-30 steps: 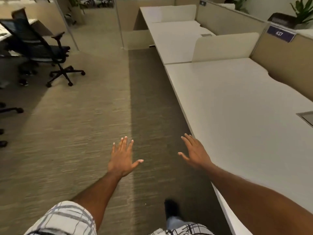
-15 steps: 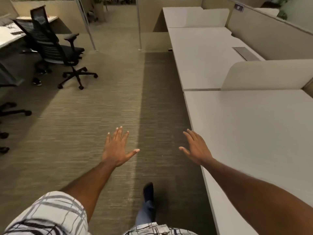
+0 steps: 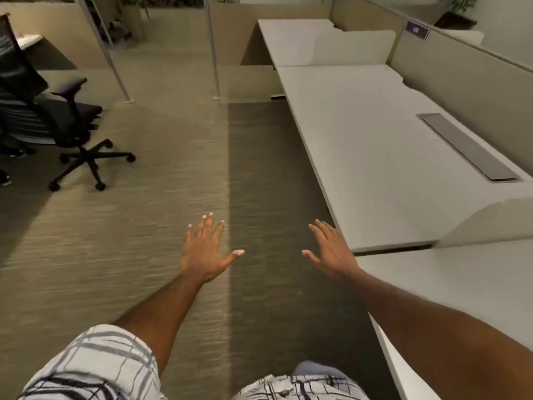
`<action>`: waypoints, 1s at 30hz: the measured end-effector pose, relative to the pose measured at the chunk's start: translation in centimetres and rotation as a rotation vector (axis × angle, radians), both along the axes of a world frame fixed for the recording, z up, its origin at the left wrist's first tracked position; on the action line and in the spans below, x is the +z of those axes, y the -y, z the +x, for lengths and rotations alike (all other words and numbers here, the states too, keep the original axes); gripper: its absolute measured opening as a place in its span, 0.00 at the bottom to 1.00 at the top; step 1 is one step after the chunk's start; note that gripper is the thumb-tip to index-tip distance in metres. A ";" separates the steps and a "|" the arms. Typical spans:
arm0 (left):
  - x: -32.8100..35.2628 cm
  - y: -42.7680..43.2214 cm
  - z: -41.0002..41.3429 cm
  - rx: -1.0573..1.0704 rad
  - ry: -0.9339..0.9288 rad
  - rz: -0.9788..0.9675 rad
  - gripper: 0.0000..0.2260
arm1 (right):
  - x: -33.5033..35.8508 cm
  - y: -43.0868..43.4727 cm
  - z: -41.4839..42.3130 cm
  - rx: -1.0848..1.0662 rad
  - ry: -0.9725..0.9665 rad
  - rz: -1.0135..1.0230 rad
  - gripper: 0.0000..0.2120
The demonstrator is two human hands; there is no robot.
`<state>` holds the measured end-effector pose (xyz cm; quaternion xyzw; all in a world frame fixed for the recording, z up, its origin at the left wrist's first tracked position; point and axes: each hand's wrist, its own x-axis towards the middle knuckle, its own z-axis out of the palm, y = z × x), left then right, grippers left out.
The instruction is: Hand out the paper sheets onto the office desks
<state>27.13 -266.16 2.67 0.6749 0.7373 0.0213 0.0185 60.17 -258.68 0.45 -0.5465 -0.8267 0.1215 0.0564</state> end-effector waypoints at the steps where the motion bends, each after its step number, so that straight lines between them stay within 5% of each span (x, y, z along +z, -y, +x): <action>1: 0.3 -2.8 -1.1 -0.005 -0.001 0.012 0.50 | 0.0 -2.5 -0.9 -0.002 0.010 0.000 0.36; 30: -1.4 -84.2 -26.1 -0.001 -0.066 -0.006 0.50 | -1.2 -84.6 -25.8 -0.005 0.024 -0.021 0.40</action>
